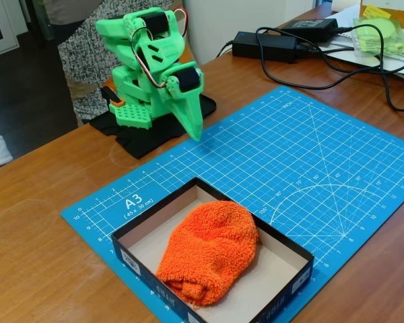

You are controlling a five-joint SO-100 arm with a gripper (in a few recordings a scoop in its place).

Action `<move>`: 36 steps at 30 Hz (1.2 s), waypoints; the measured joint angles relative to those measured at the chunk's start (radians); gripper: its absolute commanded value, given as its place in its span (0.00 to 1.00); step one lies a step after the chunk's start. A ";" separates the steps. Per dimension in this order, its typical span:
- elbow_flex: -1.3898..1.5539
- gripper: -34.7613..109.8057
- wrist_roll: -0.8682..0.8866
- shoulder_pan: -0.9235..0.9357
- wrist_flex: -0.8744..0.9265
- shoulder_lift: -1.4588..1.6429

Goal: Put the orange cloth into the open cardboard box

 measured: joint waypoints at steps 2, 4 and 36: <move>0.000 0.24 -0.005 0.011 0.000 0.000; 0.000 0.24 -0.003 0.006 0.000 0.000; 0.000 0.24 -0.005 0.000 0.000 0.000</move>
